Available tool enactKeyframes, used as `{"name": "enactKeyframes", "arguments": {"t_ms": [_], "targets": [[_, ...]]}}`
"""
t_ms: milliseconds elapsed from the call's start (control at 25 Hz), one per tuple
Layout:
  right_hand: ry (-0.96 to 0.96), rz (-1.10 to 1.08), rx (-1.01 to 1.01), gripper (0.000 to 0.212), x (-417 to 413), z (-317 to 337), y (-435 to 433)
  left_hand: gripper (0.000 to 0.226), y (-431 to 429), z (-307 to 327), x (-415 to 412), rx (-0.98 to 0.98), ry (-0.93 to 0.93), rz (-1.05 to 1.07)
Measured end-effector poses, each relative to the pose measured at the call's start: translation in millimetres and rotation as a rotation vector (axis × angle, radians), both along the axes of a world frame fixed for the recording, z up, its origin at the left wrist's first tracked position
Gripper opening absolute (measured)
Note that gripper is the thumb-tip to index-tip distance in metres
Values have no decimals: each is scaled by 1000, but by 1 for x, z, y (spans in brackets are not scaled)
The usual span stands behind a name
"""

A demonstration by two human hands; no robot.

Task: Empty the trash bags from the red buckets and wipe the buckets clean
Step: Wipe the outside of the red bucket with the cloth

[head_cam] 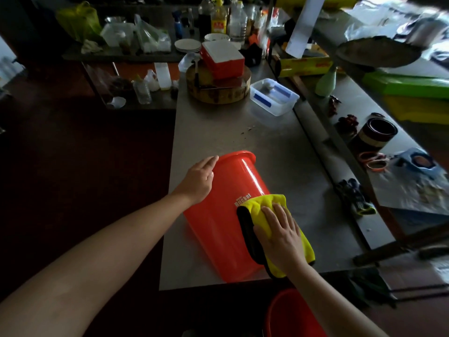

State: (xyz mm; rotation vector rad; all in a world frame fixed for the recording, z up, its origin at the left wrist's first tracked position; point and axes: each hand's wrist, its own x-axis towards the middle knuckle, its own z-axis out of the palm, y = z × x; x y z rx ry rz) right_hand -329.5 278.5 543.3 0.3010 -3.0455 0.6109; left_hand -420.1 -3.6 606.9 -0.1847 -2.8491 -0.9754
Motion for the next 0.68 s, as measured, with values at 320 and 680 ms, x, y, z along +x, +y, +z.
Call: {"name": "enactKeyframes", "arguments": {"t_ms": [320,680], "targets": [[-112,86,72,66,-16,19,-21,50,-13,3,13,-24,-28,22],[-203,188,19,67,-109,50,-97,59,-37,-2,47,-48,-62,118]]}}
